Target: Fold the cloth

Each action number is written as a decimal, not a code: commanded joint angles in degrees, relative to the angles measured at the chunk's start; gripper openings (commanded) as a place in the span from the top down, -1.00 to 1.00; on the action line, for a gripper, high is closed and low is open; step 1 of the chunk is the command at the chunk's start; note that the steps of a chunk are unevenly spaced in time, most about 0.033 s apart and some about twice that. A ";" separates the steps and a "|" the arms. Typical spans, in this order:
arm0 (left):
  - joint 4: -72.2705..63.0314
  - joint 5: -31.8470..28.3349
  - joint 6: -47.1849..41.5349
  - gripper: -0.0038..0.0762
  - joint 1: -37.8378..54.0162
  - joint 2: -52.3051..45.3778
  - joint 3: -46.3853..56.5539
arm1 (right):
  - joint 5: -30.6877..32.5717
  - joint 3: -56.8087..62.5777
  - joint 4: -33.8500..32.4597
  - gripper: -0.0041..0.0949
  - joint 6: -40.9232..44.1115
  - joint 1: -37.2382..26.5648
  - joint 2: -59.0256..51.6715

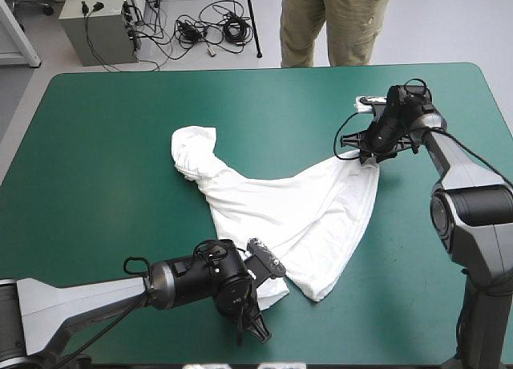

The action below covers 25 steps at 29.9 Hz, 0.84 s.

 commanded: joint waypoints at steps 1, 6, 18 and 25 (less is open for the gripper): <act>-0.01 0.50 -0.82 0.93 -0.16 -0.35 0.02 | 2.55 -0.01 5.14 0.93 -1.17 1.28 -0.05; 5.09 3.24 -3.92 0.93 3.45 -2.61 -4.25 | 3.12 -1.13 3.76 0.95 -1.17 1.28 -2.32; 14.65 6.30 4.40 0.93 26.46 -11.44 -30.88 | 4.48 -5.94 3.75 0.95 -2.54 1.28 -23.31; 15.77 6.73 12.19 0.93 31.97 -11.55 -50.11 | 4.48 -12.20 10.45 0.95 -6.33 1.28 -34.73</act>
